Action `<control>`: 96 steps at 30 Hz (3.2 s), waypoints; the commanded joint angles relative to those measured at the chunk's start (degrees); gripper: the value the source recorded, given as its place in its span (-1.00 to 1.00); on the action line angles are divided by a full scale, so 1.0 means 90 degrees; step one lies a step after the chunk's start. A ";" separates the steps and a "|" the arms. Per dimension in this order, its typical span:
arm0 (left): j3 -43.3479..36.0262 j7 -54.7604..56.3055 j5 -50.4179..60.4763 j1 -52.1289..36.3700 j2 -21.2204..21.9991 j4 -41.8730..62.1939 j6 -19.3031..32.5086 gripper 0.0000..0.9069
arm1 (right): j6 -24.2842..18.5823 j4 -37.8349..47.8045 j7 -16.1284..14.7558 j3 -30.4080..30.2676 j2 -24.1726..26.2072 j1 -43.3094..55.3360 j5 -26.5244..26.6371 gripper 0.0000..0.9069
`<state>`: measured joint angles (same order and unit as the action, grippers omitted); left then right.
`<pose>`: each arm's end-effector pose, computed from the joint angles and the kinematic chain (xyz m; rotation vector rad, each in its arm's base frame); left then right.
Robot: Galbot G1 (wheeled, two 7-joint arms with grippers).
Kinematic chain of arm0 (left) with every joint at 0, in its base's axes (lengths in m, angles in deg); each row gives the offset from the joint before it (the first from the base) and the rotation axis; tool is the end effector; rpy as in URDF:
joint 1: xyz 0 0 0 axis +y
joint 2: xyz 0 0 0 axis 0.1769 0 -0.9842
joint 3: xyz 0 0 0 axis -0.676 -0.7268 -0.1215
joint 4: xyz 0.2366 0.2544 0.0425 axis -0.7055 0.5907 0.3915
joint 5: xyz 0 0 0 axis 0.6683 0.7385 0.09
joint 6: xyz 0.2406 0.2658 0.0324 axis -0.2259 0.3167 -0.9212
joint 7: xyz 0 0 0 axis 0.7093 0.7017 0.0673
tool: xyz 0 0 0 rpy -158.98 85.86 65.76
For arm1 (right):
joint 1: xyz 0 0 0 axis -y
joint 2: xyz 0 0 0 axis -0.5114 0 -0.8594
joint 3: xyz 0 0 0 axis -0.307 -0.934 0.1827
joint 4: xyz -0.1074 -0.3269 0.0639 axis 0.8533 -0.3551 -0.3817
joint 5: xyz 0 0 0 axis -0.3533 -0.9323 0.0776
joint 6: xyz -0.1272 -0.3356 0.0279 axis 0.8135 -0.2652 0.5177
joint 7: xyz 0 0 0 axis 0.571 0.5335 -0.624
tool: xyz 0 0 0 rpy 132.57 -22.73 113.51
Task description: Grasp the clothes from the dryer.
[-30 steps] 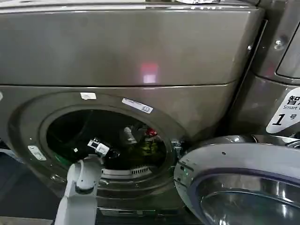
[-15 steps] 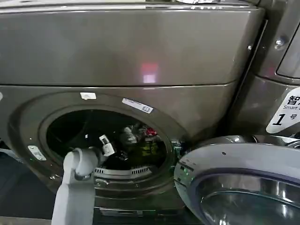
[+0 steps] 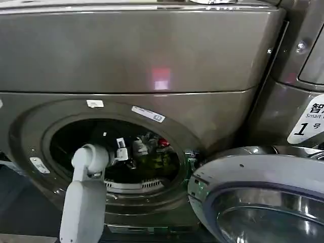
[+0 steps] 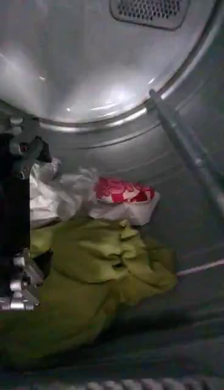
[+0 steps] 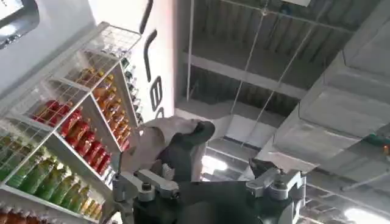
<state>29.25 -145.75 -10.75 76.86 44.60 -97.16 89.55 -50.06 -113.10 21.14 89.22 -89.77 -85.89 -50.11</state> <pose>0.4548 0.0022 -0.1497 -0.9725 -1.8120 -1.7354 -0.0772 -0.4098 -0.0809 1.8644 1.9603 -1.0776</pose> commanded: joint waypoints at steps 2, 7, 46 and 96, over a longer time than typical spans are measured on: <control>-0.0265 -0.0032 0.0918 -0.0106 0.0054 0.0174 0.0038 1.00 | -0.0004 -0.0003 0.0000 -0.0008 -0.0003 0.0007 -0.0013 1.00; -0.0402 -0.0033 0.1070 -0.0225 0.0080 0.0296 0.0040 1.00 | -0.0012 0.0004 0.0007 -0.0002 -0.0006 0.0002 -0.0014 1.00; -0.0756 -0.0034 -0.0549 -0.0283 0.0059 0.1751 -0.0365 1.00 | -0.0067 0.0041 0.0016 0.0003 0.0007 -0.0016 -0.0029 1.00; -0.0519 0.3494 -0.3092 -0.0138 -0.0030 0.1429 -0.1409 -1.00 | -0.0121 -0.0023 0.0015 -0.0095 -0.0060 0.0013 -0.0050 1.00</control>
<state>23.99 -134.83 -29.76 75.65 44.29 -83.19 81.38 -51.11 -113.18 21.30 88.52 -90.22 -85.87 -50.49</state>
